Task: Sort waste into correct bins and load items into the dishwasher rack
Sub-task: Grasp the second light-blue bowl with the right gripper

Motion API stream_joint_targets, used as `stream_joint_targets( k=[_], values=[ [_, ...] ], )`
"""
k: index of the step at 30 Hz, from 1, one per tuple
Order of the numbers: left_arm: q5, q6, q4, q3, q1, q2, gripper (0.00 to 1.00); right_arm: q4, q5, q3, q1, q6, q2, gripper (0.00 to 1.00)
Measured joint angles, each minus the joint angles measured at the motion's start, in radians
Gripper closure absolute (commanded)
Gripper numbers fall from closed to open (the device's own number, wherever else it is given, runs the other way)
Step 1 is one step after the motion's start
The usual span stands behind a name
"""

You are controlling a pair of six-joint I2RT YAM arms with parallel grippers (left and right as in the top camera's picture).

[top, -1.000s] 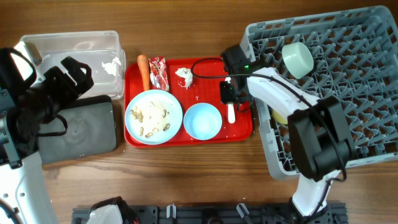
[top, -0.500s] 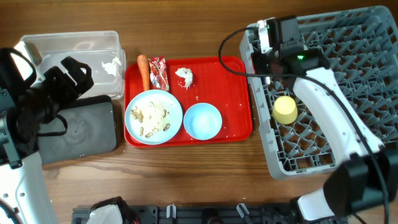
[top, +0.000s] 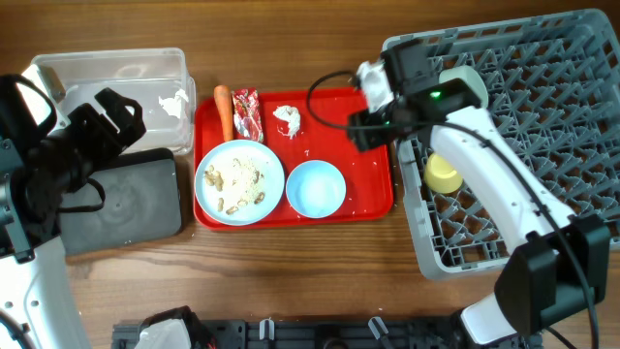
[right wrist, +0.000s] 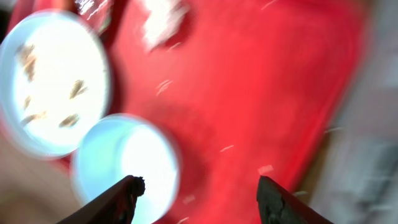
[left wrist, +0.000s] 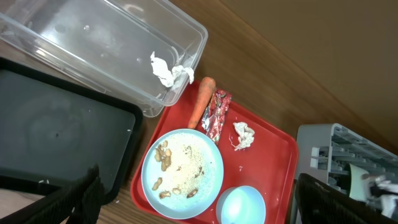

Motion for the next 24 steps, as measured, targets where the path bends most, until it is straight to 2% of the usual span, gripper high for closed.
stream_joint_targets(
  k=[3, 6, 7, 8, 11, 15, 17, 19, 24],
  values=[
    [0.0, 0.0, 0.0, 0.0, 0.0, 0.0, 0.0, -0.018, -0.029, -0.037, 0.083, 0.038, 0.016, 0.42],
    [0.0, 0.0, 0.0, 0.0, 0.0, 0.0, 0.0, 0.001, 0.039, -0.091, 0.135, 0.131, 0.082, 0.48],
    [0.0, 0.0, 0.0, 0.0, 0.0, 0.0, 0.0, 0.02, 0.086, -0.111, 0.141, 0.177, 0.113, 0.85],
    [0.0, 0.0, 0.0, 0.0, 0.0, 0.0, 0.0, 0.043, 0.118, -0.127, 0.141, 0.203, 0.137, 0.96],
    [0.0, 0.0, 0.0, 0.0, 0.0, 0.0, 0.0, 0.082, 0.141, -0.143, 0.13, 0.239, 0.2, 0.96],
    [0.0, 0.0, 0.0, 0.0, 0.0, 0.0, 0.0, 0.065, 0.082, -0.124, 0.122, 0.183, 0.196, 0.96],
    [0.0, 0.0, 0.0, 0.0, 0.0, 0.0, 0.0, 0.032, 0.148, -0.09, 0.12, 0.182, 0.158, 0.96],
    [0.0, 0.0, 0.0, 0.0, 0.0, 0.0, 0.0, 0.03, 0.372, -0.047, 0.093, 0.232, 0.047, 0.96],
    [0.0, 0.0, 0.0, 0.0, 0.0, 0.0, 0.0, 0.186, 0.957, -0.007, -0.049, 0.298, -0.134, 0.96]
  ],
)
